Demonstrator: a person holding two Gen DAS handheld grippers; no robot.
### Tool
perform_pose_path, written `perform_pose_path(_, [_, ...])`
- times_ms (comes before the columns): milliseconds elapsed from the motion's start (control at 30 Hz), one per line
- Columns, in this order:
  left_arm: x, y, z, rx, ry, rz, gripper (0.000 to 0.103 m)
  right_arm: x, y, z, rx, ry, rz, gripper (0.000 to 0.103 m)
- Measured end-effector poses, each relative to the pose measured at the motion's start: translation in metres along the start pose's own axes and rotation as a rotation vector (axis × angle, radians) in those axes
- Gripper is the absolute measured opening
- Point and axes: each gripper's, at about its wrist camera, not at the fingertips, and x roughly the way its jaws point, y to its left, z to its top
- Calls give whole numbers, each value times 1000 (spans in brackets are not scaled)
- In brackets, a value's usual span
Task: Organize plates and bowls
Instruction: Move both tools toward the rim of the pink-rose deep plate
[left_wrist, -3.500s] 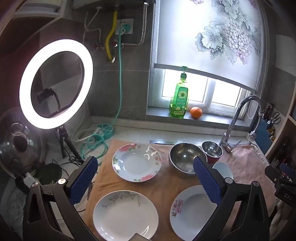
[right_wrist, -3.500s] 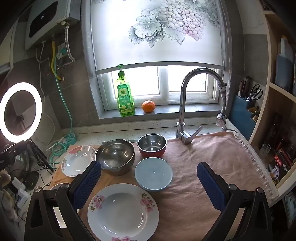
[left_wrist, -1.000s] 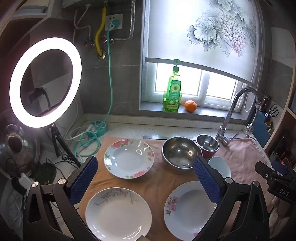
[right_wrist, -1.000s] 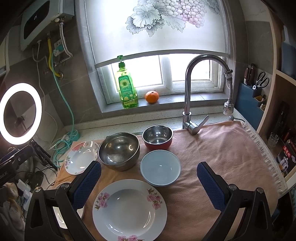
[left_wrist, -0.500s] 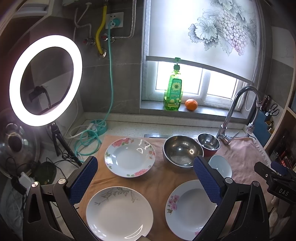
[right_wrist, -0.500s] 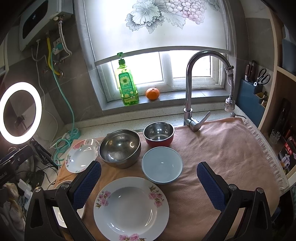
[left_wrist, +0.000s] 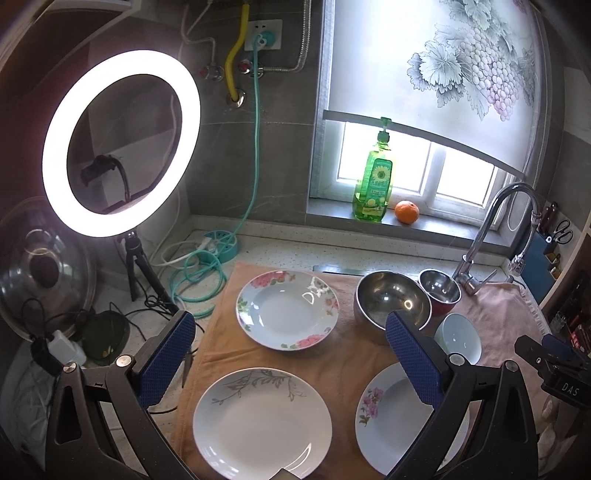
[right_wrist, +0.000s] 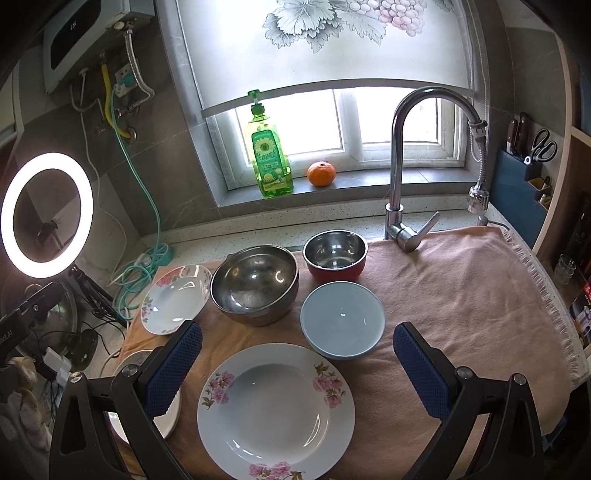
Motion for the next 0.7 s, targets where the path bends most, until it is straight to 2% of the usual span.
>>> perform_pose_path(67, [0, 7, 0, -13, 1, 15, 102, 2, 1, -2, 3, 2, 17, 100])
perform_pose_path(133, [-1, 14, -1, -26, 2, 30, 102, 5, 3, -3, 2, 4, 30, 93])
perform_pose_path(200, [-2, 21, -2, -39, 4, 47, 102, 8, 6, -4, -1, 15, 44, 79])
perform_pose_path(467, [-7, 45, -8, -95, 19, 113, 101, 21, 15, -9, -9, 63, 103, 54])
perform_pose_path(567, [-8, 50, -14, -120, 31, 135, 98, 23, 19, -13, -25, 69, 127, 49])
perform_pose_path(700, [-13, 52, -23, -148, 48, 161, 95, 21, 19, -14, -27, 50, 177, 49])
